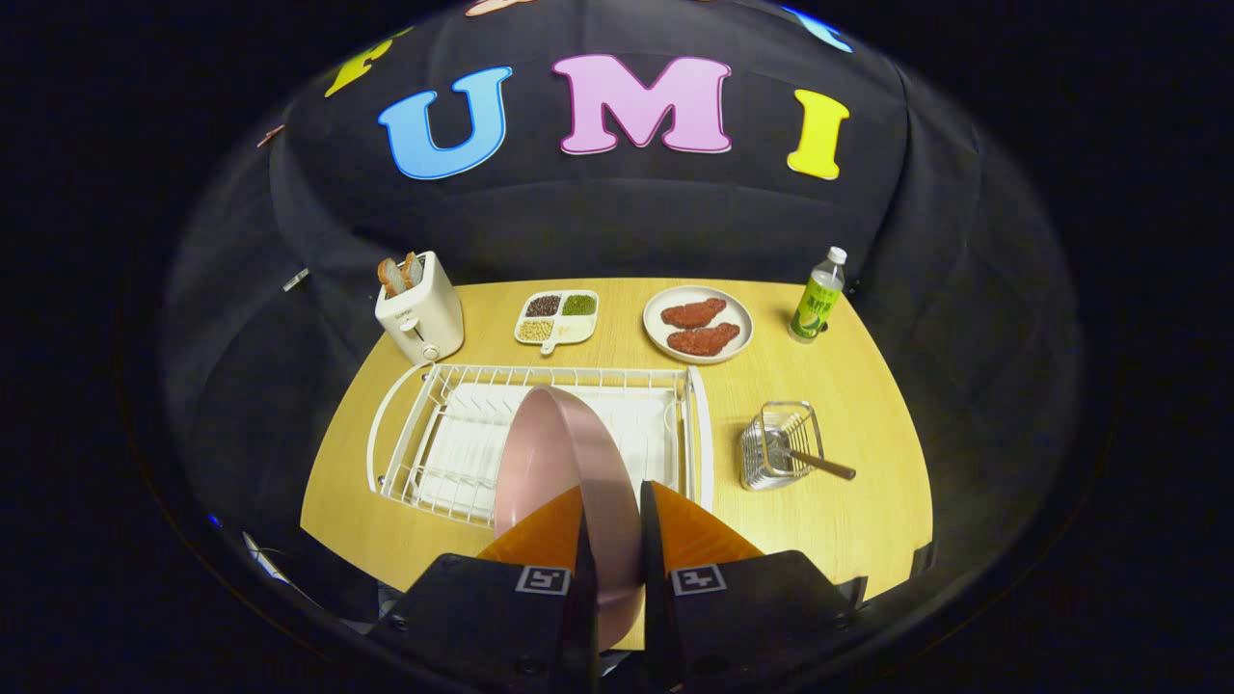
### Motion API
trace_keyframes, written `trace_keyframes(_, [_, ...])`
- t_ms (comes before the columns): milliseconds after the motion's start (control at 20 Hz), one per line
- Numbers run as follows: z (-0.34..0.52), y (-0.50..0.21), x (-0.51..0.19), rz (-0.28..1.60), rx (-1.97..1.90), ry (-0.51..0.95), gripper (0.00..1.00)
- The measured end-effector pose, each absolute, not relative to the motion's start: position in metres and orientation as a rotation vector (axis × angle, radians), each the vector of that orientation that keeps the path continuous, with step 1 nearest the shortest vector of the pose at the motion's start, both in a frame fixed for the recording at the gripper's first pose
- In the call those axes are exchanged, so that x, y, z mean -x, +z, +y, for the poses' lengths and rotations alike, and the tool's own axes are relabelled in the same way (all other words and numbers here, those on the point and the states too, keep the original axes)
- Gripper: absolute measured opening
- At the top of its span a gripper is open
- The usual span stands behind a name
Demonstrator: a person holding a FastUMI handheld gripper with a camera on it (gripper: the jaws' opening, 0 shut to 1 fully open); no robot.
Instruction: Take the plate from the dish rack, then take the spoon from the basket and place it into the plate.
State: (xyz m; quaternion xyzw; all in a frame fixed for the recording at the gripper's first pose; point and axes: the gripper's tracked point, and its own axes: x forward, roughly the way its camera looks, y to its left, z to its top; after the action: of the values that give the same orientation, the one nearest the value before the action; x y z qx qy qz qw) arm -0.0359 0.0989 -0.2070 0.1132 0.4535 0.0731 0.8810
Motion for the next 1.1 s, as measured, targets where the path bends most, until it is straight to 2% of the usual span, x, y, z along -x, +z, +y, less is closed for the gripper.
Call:
trace_keyframes(550, [0.110,-0.320,0.167,1.206,-0.439,0.188,0.23])
trace_keyframes(800, [0.121,-0.359,0.165,1.244,-0.558,0.149,0.23])
trace_keyframes(1100, [0.139,-0.374,0.146,1.223,-0.591,0.173,0.23])
